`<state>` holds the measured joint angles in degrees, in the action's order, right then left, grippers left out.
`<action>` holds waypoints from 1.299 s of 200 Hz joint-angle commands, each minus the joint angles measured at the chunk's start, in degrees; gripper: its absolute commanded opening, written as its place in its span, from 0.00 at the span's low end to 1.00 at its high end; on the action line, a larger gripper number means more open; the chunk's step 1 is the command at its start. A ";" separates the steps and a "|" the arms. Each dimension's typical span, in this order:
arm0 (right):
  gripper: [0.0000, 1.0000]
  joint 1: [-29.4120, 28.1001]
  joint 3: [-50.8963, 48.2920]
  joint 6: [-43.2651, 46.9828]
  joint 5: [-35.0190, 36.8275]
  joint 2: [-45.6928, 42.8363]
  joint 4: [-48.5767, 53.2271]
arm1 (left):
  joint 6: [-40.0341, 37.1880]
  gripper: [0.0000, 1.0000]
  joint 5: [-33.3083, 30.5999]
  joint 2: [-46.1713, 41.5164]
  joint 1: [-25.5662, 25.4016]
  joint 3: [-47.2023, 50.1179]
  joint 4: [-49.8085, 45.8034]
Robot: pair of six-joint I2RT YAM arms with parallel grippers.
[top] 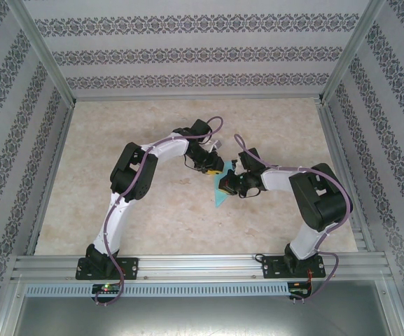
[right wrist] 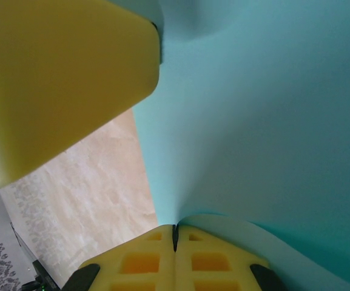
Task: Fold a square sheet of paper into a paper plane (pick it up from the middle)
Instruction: Third fold the triangle at the center of the table.
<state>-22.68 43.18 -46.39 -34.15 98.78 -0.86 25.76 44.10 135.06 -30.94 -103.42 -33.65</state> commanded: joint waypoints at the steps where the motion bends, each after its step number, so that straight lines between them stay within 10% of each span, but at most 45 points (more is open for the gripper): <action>1: 0.03 -0.43 0.92 -0.60 -0.15 0.37 -1.95 | -1.08 0.29 -0.88 1.46 0.43 0.58 -1.31; 260: 0.07 -0.26 1.21 2.08 2.86 3.71 2.26 | 0.12 0.41 0.53 -1.60 0.44 0.12 0.13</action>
<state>-22.65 43.88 -46.06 -33.93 100.20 -1.50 25.80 45.21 135.00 -30.94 -103.42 -33.26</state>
